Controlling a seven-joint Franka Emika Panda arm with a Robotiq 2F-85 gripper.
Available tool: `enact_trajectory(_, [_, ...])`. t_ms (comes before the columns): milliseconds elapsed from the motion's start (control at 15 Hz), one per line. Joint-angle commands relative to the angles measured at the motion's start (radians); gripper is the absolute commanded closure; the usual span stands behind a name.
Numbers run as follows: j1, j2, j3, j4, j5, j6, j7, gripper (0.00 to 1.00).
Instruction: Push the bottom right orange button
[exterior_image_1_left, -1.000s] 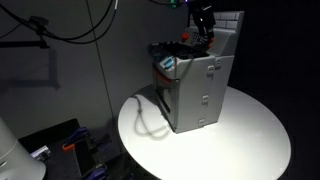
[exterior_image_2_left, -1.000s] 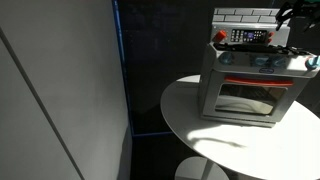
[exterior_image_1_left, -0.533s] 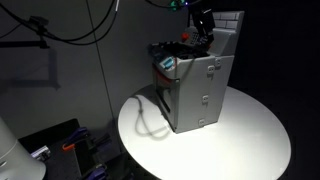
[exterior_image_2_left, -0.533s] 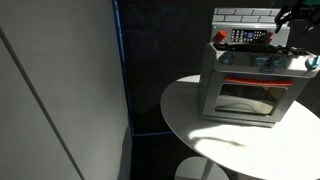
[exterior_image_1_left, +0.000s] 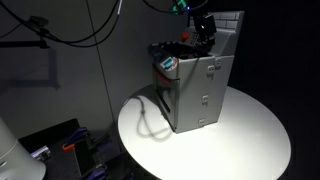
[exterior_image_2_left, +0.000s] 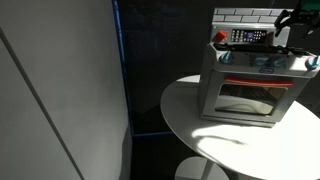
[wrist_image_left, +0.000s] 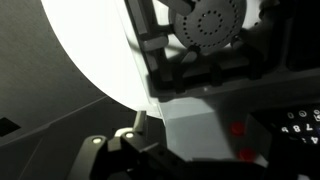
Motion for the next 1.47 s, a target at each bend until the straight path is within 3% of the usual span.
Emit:
enact_trajectory(0, [0.015, 0.021, -0.018, 0.038, 0.016, -0.025, 0.002, 0.00])
enact_trajectory(1400, [0.021, 0.074, -0.034, 0.086, 0.025, -0.020, 0.003, 0.00])
